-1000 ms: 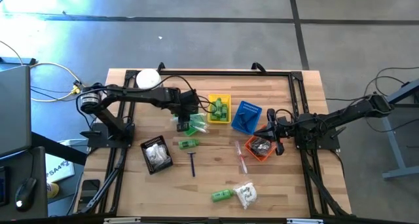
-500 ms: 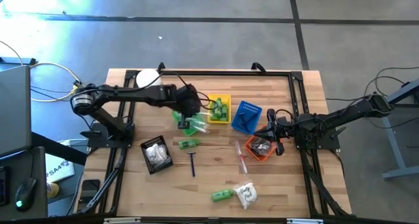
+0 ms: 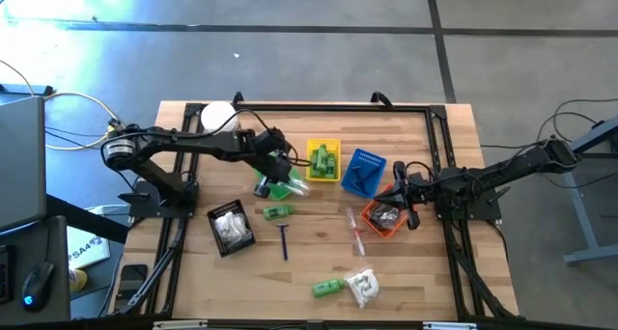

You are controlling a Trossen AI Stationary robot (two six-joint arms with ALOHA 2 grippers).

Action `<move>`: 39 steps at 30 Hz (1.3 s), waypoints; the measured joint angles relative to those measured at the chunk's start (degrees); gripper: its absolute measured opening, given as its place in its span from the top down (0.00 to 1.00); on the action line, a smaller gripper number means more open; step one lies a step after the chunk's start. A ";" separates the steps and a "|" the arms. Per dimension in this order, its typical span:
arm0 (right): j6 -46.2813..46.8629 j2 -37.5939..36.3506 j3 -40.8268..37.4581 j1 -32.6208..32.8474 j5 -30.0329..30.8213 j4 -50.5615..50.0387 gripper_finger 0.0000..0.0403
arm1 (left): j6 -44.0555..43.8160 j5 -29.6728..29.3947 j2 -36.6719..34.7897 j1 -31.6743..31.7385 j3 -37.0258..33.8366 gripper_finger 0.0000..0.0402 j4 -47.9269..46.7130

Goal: Pick & Place Travel size toiletries
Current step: Put the blue toothbrush into the green bin, then put the cotton pack into the black bin

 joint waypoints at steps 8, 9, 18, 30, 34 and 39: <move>0.01 0.00 0.00 0.00 -0.68 0.26 0.99 | 0.56 -0.72 0.00 3.16 -2.51 0.98 1.81; 0.00 0.00 0.00 0.00 -0.63 0.24 0.99 | 0.95 -0.82 0.00 3.39 -2.55 0.98 1.46; 0.00 -0.01 0.00 0.00 -0.54 0.22 0.99 | -0.85 -2.02 0.00 3.41 -2.59 0.88 -0.62; 0.00 0.00 0.00 -0.01 -0.50 0.22 0.99 | -6.25 -0.75 -0.48 3.38 -2.59 0.66 -3.24; 0.00 0.00 0.00 -0.02 -0.50 0.20 0.99 | -8.13 -1.15 -2.00 3.41 -2.59 0.62 -3.69; -0.02 0.00 0.00 -0.01 -0.50 -0.16 0.99 | -9.12 -0.79 -5.22 3.30 -2.52 0.61 -3.74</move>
